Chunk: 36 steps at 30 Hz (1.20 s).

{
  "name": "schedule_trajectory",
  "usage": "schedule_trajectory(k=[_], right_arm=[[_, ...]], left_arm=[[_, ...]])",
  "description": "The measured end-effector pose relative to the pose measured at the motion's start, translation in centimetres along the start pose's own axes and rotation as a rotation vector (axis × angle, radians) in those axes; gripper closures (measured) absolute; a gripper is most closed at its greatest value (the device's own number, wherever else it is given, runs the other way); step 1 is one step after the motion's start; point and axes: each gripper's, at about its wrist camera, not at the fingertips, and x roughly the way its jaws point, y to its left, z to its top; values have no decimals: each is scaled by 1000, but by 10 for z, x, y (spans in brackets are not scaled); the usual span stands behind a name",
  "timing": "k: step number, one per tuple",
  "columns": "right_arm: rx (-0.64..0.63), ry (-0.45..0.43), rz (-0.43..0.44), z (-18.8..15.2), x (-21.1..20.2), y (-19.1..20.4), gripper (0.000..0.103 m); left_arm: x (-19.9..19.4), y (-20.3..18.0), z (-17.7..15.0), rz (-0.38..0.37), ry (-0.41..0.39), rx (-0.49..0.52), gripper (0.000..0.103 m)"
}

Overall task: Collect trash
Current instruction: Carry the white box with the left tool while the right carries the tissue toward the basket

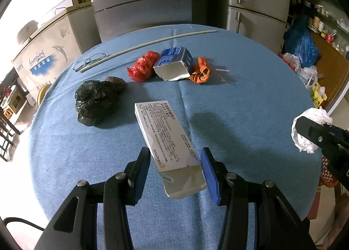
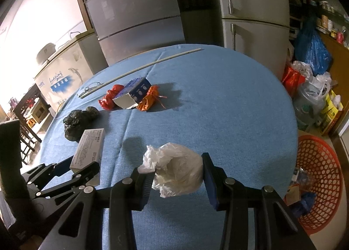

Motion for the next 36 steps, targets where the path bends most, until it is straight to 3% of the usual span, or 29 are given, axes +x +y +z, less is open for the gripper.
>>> schedule_trajectory(k=[22,36], right_arm=[[91,-5,5,-4,4,-39,58],[157,-28,-20,0,-2,-77,58]], left_arm=[[4,-30,9,29,-5,96,54],[3,-66,25,-3,-22,163,54]])
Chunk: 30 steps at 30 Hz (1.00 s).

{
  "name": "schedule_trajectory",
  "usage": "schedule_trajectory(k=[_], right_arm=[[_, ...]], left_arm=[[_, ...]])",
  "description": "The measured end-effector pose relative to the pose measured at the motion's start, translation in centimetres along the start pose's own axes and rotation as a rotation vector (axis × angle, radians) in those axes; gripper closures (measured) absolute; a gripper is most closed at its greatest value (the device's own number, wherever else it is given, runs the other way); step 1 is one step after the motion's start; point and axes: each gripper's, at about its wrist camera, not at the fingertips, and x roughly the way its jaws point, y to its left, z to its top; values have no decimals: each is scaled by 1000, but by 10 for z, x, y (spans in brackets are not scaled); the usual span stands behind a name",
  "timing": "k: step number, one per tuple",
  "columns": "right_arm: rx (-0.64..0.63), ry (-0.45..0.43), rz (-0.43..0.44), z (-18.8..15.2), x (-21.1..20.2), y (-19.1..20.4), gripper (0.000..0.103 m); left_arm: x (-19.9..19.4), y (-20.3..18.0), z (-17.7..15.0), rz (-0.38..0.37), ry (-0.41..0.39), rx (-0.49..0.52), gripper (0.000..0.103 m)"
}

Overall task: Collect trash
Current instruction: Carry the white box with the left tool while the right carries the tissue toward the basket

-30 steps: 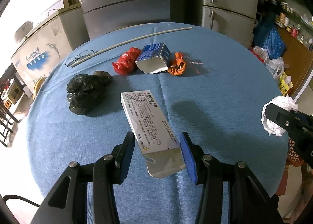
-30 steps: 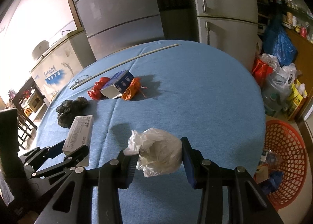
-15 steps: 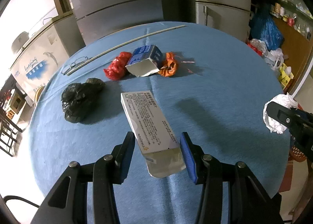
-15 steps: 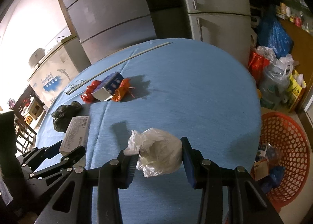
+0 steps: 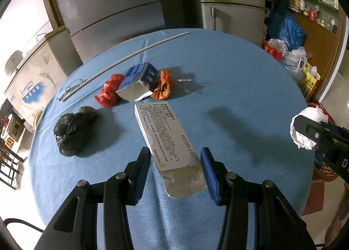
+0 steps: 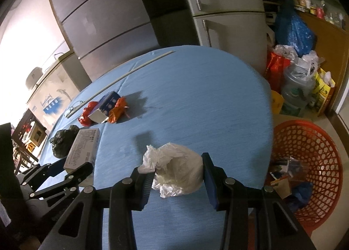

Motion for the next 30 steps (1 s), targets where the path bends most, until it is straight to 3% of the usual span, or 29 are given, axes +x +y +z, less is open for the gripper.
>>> schedule_trajectory(k=[30], right_arm=[[167,-69,-155,4,-34,-95,58]], left_arm=[[-12,-66,33,-85,-45,117,54]])
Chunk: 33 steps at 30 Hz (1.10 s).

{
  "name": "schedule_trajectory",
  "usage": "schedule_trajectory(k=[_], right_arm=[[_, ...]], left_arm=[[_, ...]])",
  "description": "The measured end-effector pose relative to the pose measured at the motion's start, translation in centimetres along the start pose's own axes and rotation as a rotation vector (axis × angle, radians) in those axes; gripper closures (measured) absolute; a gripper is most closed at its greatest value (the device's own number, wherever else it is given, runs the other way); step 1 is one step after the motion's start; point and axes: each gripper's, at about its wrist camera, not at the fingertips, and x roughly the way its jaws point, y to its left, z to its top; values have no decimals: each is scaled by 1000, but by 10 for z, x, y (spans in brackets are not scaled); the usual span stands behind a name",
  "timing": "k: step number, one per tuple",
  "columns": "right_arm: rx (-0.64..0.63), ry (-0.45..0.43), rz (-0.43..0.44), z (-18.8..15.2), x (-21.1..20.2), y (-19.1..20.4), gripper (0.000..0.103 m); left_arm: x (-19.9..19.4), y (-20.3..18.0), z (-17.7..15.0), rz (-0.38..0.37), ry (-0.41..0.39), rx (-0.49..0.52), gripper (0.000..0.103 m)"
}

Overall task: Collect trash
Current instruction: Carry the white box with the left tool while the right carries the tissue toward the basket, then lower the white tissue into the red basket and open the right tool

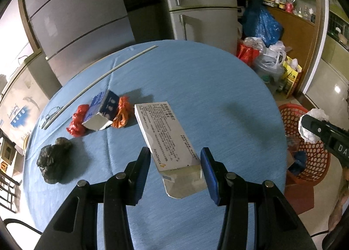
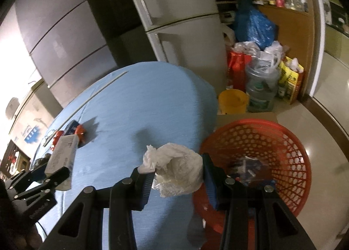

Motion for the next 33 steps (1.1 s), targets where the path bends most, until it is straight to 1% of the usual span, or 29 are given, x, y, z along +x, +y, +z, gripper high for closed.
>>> schedule_trajectory(k=[5,10,15,25,33], right_arm=[[30,1,-24,0,-3,-19,58],[45,-8,-35,2,-6,-31,58],[73,-9,-56,2,-7,-48,58],[127,-10,-108,1,-10,-80,58],[151,-15,-138,-4,-16,-94,58]], left_arm=[[0,-16,9,-27,-6,24,54],[4,-39,16,-70,-4,54,54],[5,-52,21,-92,-4,79,54],[8,-61,24,-100,-1,95,54],[10,-67,27,-117,-9,107,54]])
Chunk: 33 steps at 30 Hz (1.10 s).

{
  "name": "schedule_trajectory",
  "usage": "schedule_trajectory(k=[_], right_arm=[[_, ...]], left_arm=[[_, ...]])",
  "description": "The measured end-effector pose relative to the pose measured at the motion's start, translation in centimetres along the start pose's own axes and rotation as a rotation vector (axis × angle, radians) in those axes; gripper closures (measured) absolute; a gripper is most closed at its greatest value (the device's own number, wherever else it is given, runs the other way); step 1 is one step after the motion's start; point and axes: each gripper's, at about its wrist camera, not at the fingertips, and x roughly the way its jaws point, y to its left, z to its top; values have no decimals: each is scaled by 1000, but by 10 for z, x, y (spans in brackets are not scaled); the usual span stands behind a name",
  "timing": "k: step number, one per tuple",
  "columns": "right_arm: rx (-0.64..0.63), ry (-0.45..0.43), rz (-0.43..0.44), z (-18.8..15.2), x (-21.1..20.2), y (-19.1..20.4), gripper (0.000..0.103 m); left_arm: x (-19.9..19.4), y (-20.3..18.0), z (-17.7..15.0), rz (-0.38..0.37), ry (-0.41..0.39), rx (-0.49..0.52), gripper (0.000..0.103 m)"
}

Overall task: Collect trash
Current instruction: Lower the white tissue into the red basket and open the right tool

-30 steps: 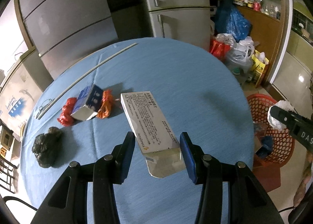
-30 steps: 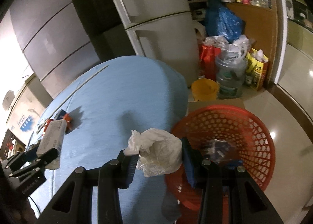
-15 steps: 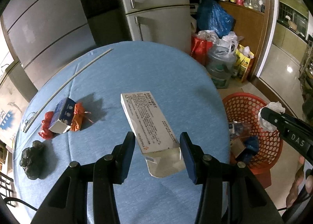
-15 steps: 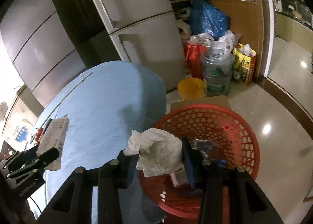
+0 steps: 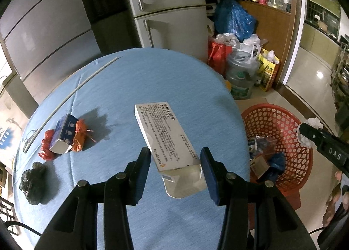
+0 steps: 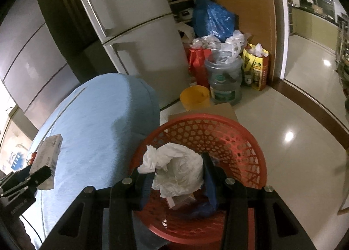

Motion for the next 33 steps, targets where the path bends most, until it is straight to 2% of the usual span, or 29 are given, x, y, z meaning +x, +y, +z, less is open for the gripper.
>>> schedule_trajectory(k=[33], right_arm=[[38,-28,-33,-4,-13,-16,58]], left_arm=[[-9,-4,-5,-21,-30,7,55]])
